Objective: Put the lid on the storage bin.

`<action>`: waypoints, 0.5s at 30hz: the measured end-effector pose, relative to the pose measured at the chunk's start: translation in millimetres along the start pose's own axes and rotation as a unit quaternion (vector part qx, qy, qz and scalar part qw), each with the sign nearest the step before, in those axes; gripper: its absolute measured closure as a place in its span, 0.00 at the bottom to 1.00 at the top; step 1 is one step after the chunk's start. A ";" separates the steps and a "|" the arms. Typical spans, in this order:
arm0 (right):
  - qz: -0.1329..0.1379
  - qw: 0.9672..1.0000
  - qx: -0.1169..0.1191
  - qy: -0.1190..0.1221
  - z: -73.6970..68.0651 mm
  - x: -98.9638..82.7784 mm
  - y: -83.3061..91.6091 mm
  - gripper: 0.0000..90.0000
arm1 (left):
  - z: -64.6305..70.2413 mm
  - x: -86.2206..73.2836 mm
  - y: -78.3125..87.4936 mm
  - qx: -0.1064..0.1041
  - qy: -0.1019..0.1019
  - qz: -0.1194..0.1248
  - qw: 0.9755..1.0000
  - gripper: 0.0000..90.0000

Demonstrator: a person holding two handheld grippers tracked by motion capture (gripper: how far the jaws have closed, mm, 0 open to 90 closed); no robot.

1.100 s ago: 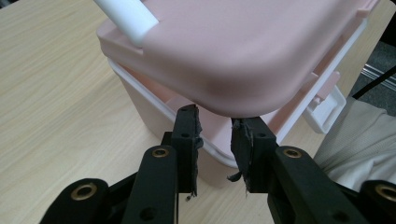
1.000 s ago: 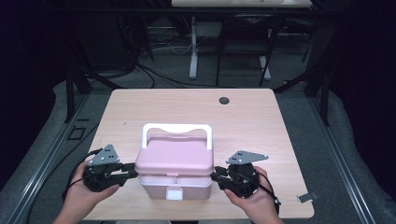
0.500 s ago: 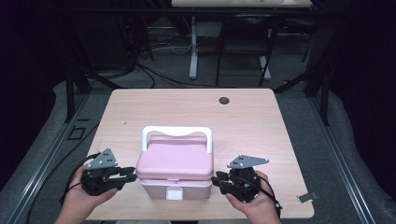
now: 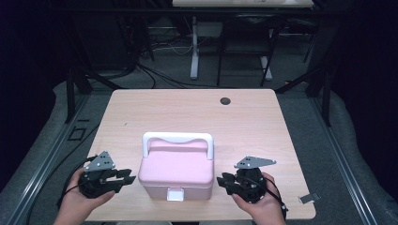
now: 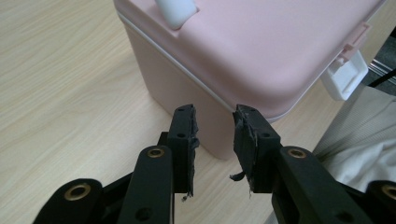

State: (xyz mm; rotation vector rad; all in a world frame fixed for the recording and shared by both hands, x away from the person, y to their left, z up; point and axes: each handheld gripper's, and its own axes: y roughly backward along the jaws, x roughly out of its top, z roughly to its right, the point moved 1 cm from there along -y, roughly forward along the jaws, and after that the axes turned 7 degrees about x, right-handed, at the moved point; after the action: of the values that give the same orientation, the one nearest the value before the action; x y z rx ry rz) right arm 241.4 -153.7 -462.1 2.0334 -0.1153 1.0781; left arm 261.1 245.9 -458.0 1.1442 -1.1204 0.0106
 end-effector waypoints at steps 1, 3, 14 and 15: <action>-0.002 1.000 0.001 0.000 0.1 0.0 0.2 0.79 | -0.4 0.3 0.0 0.001 0.002 0.002 1.000 0.75; -0.001 1.000 0.003 0.001 -0.3 0.4 -0.2 0.79 | -0.9 1.0 0.1 0.001 0.001 0.002 1.000 0.75; 0.018 1.000 -0.005 0.003 3.7 5.8 1.2 0.74 | -12.0 6.2 3.2 0.006 0.027 0.024 0.999 0.65; 0.022 1.000 -0.007 0.002 4.0 6.5 2.0 0.73 | -13.4 7.0 3.6 0.005 0.031 0.026 0.999 0.65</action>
State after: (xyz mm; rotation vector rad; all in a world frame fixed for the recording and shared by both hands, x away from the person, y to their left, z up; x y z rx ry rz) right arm 247.3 -156.0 -457.4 2.0256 -0.1647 1.1045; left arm 272.0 253.7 -450.1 1.1172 -1.0966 0.0915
